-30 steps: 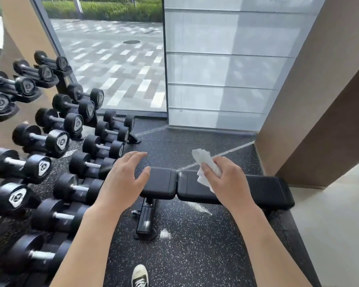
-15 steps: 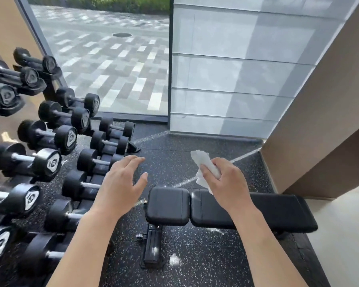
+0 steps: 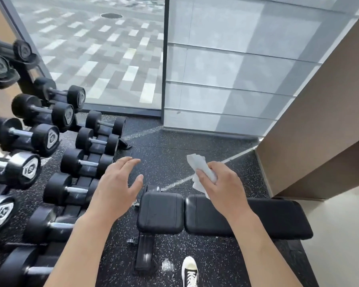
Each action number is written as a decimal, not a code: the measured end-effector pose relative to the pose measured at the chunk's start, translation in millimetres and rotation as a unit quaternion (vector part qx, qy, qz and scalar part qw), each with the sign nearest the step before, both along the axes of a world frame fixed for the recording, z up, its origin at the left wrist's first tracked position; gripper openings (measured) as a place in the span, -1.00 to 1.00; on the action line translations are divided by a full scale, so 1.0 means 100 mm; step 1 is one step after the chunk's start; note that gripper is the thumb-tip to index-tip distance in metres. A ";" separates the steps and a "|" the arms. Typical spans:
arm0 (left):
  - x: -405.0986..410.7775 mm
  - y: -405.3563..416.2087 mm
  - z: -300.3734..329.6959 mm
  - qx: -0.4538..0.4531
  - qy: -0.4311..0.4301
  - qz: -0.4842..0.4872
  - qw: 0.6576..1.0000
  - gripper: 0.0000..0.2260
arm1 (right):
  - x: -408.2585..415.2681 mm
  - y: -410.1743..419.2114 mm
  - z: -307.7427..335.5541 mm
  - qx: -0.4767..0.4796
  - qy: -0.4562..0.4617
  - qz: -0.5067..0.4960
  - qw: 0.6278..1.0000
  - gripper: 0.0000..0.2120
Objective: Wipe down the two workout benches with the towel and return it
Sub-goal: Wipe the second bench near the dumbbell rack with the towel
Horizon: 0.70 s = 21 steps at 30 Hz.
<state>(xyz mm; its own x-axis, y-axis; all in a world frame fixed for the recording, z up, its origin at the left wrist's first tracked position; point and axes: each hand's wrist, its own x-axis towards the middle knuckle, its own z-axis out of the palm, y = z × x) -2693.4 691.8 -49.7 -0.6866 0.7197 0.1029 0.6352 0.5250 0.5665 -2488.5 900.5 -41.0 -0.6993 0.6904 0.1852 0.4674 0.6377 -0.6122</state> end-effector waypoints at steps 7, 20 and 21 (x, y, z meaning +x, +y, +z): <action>-0.22 0.42 -0.14 -0.026 0.002 0.050 0.998 -0.58 | -0.53 0.69 -0.35 -0.031 0.004 0.069 0.997 -0.86; -0.73 0.65 -1.61 -0.125 -0.030 0.091 0.988 -0.61 | -1.39 1.13 -2.09 -0.097 -0.034 0.148 0.984 -0.85; -0.77 0.67 -1.78 -0.127 -0.035 0.088 0.987 -0.61 | -1.42 1.11 -2.25 -0.108 -0.039 0.145 0.983 -0.84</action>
